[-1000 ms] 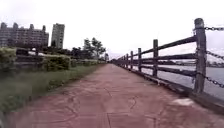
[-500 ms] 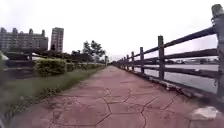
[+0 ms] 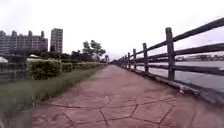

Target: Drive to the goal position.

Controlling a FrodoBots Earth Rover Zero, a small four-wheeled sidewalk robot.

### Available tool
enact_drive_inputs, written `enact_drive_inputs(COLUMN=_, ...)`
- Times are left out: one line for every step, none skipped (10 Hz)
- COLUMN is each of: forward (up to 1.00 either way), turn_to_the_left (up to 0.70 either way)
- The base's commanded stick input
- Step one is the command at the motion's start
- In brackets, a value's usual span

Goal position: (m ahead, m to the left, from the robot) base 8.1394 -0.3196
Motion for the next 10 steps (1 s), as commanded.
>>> enact_drive_inputs(forward=1.0, turn_to_the_left=0.07)
enact_drive_inputs(forward=1.0, turn_to_the_left=0.34)
enact_drive_inputs(forward=1.0, turn_to_the_left=0.23)
enact_drive_inputs(forward=1.0, turn_to_the_left=0.0)
enact_drive_inputs(forward=1.0, turn_to_the_left=0.0)
enact_drive_inputs(forward=1.0, turn_to_the_left=0.0)
enact_drive_inputs(forward=1.0, turn_to_the_left=0.0)
enact_drive_inputs(forward=1.0, turn_to_the_left=0.0)
enact_drive_inputs(forward=1.0, turn_to_the_left=0.0)
enact_drive_inputs(forward=1.0, turn_to_the_left=0.0)
